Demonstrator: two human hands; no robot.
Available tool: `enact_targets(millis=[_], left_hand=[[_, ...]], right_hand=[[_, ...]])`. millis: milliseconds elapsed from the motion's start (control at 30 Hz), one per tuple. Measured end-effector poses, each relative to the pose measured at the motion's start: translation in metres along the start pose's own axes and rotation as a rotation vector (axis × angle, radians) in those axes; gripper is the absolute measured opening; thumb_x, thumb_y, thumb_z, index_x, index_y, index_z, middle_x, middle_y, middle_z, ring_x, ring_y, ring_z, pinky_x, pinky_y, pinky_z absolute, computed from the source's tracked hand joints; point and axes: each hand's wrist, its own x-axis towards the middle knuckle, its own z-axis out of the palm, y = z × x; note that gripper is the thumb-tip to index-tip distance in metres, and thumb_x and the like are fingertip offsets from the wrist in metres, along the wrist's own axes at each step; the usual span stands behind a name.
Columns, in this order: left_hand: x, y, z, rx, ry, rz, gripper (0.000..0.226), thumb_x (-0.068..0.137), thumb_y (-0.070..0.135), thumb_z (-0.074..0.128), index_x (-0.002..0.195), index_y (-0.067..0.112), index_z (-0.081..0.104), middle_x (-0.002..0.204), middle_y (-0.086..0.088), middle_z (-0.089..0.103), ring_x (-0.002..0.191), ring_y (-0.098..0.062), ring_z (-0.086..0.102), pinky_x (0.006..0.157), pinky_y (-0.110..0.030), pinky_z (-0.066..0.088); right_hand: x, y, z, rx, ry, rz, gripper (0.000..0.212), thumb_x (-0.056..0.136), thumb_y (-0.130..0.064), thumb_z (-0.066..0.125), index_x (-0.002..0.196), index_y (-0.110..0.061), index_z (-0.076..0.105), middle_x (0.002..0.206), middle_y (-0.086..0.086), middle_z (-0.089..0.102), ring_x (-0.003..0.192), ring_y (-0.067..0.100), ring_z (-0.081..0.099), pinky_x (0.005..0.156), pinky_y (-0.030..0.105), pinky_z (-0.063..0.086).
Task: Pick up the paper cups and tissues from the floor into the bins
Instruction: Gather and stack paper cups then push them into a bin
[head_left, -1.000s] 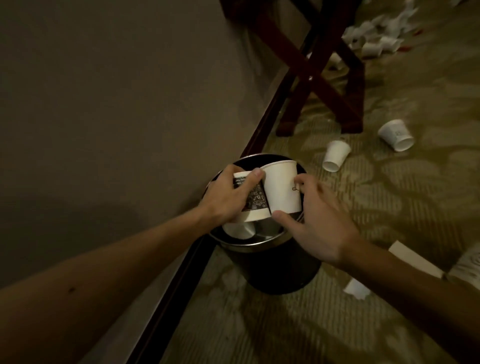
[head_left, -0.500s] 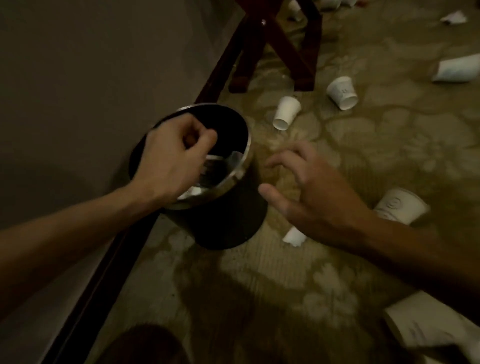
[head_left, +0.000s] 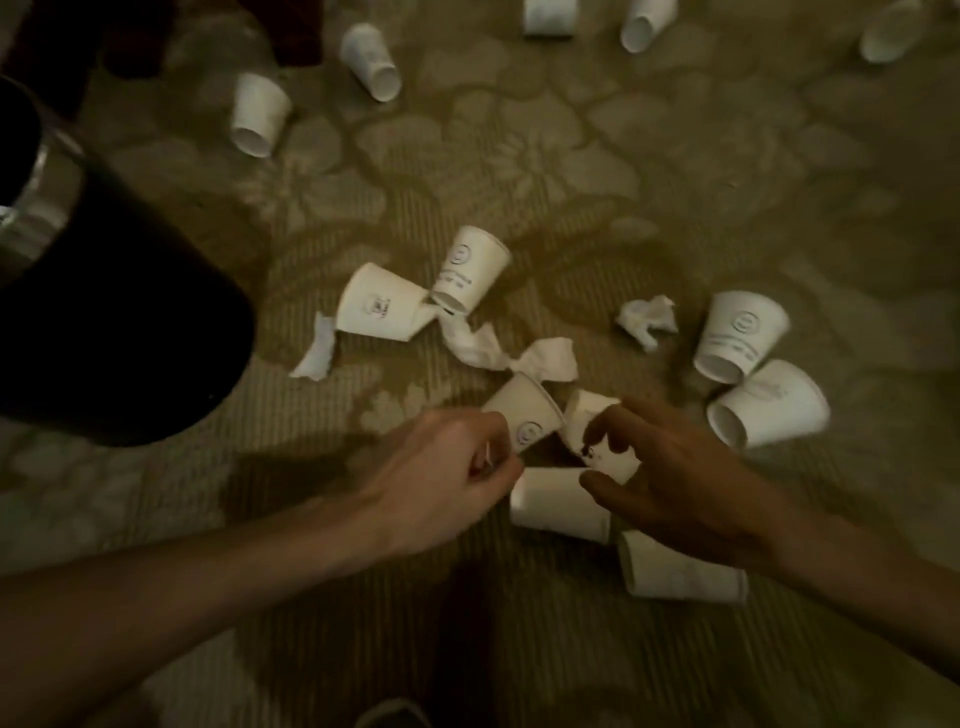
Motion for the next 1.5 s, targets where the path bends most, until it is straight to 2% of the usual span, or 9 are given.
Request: enact_targets(millis=[100,300,667,767,900,1000,1133,1300,1500], left_hand=[[0.014,0.007,0.039,0.01,-0.019,0.068,0.012,0.09,0.051,0.057,0.09,0.041,0.05,0.088,0.021,0.045,0.084,0.001,0.044,0.067,-0.02,0.037],[0.029,0.008,0.086,0.157,-0.055,0.212,0.064,0.081,0.069,0.059,0.132,0.031,0.05,0.127,0.008,0.049,0.115,-0.009,0.038,0.091,-0.031,0.035],[0.036,0.009,0.121,0.175,-0.152,0.063,0.082,0.066,0.061,0.078,0.135,0.03,0.045,0.125,0.008,0.054,0.113,-0.014,0.049,0.093,-0.035,0.039],[0.036,0.016,0.115,-0.085,-0.09,-0.019,0.07,0.059,0.058,0.082,0.118,0.031,0.056,0.111,0.014,0.061,0.101,-0.01,0.058,0.085,-0.037,0.05],[0.035,0.037,0.096,-0.465,0.014,-0.149,0.081,0.046,0.073,0.079,0.116,0.037,0.059,0.104,0.02,0.067,0.094,0.005,0.061,0.076,-0.022,0.049],[0.045,0.05,0.076,-0.668,0.072,-0.205,0.061,0.057,0.064,0.083,0.106,0.033,0.066,0.096,0.018,0.074,0.086,0.007,0.067,0.067,-0.014,0.052],[0.062,0.058,0.05,-0.82,0.023,-0.296,0.044,0.062,0.057,0.081,0.093,0.029,0.068,0.08,0.018,0.075,0.071,0.002,0.07,0.051,-0.011,0.05],[0.071,0.049,0.042,-0.852,-0.086,-0.42,0.081,0.046,0.075,0.074,0.108,0.023,0.067,0.092,0.004,0.078,0.085,-0.013,0.074,0.08,-0.035,0.057],[0.076,0.049,0.037,-0.804,-0.161,-0.355,0.045,0.068,0.066,0.074,0.094,0.03,0.066,0.084,0.017,0.076,0.075,0.001,0.071,0.054,-0.012,0.051]], right_hand=[[-0.029,0.029,0.013,-0.027,-0.005,0.069,0.051,0.083,-0.06,0.056,0.126,-0.034,0.05,0.12,-0.014,0.044,0.106,0.005,0.041,0.087,0.026,0.043],[-0.071,0.078,0.042,-0.23,-0.135,0.07,0.098,0.067,-0.088,0.044,0.147,-0.034,0.027,0.141,-0.009,0.034,0.124,0.013,0.03,0.104,0.034,0.028],[-0.075,0.094,0.082,-0.215,-0.045,0.118,0.078,0.078,-0.058,0.069,0.141,-0.028,0.035,0.139,-0.004,0.042,0.122,0.017,0.041,0.101,0.035,0.035],[-0.077,0.096,0.076,-0.004,-0.014,0.242,0.065,0.078,-0.055,0.072,0.132,-0.033,0.043,0.127,-0.008,0.051,0.11,0.01,0.049,0.092,0.029,0.043],[-0.076,0.094,0.053,0.835,0.139,0.454,0.056,0.07,-0.06,0.07,0.112,-0.024,0.06,0.094,-0.005,0.073,0.075,0.005,0.071,0.055,0.017,0.053],[-0.068,0.089,0.04,1.187,0.191,0.489,0.054,0.072,-0.061,0.063,0.113,-0.026,0.062,0.089,-0.008,0.076,0.077,0.008,0.072,0.06,0.021,0.055],[-0.047,0.08,0.037,1.337,0.228,0.535,0.033,0.088,-0.06,0.055,0.109,-0.034,0.06,0.101,-0.004,0.074,0.09,0.015,0.071,0.075,0.032,0.052],[-0.024,0.069,0.037,1.463,0.205,0.59,0.025,0.093,-0.054,0.053,0.099,-0.03,0.057,0.108,0.002,0.069,0.101,0.02,0.065,0.085,0.036,0.053],[-0.012,0.068,0.045,1.484,0.194,0.64,0.039,0.092,-0.049,0.057,0.12,-0.021,0.054,0.115,0.004,0.066,0.104,0.022,0.064,0.078,0.034,0.053]])
